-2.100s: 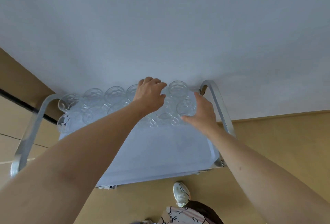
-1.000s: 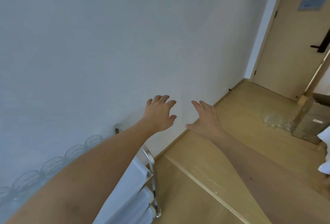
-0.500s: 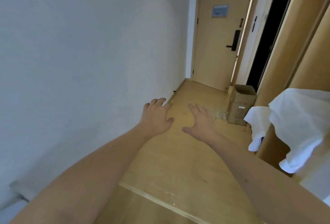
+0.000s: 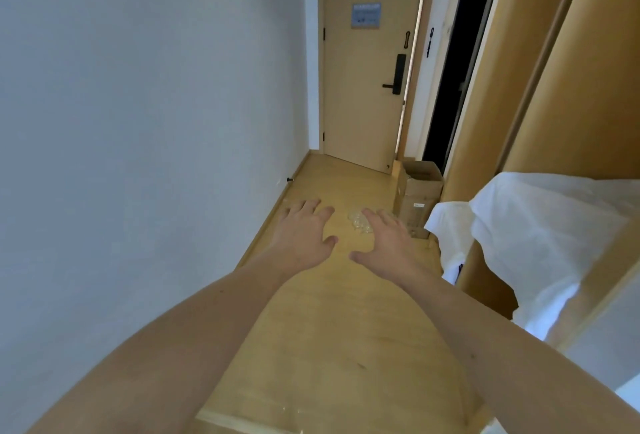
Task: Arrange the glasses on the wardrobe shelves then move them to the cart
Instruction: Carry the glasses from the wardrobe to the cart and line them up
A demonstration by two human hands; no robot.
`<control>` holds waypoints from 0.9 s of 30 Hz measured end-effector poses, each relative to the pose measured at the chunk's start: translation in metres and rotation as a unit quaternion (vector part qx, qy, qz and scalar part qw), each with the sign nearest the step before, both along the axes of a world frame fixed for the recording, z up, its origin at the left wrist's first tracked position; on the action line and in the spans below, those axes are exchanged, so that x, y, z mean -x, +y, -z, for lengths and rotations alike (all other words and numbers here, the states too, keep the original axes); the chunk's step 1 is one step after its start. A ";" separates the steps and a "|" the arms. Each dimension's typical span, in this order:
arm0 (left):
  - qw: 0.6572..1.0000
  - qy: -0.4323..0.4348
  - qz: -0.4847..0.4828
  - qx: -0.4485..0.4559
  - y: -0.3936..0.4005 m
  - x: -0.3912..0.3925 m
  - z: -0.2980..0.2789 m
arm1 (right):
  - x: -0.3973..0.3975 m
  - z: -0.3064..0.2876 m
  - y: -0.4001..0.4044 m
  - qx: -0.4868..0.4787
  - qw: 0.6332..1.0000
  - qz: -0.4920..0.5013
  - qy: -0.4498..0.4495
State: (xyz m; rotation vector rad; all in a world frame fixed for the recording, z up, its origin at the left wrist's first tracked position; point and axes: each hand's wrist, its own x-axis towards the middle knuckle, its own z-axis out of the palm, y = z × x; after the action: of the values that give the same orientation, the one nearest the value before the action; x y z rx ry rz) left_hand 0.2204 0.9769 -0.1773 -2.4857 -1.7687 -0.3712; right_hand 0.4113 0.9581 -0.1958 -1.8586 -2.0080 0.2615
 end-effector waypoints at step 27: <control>0.993 0.014 0.067 0.099 0.317 0.039 0.078 | 0.048 0.060 0.275 0.106 0.989 0.101 -0.037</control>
State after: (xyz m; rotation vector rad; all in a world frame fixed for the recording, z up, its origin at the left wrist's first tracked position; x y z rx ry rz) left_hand 0.1813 1.2936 -0.2557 -2.7388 -1.7120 -0.1746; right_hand 0.3634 1.2334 -0.2562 -2.2147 -1.8820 0.3659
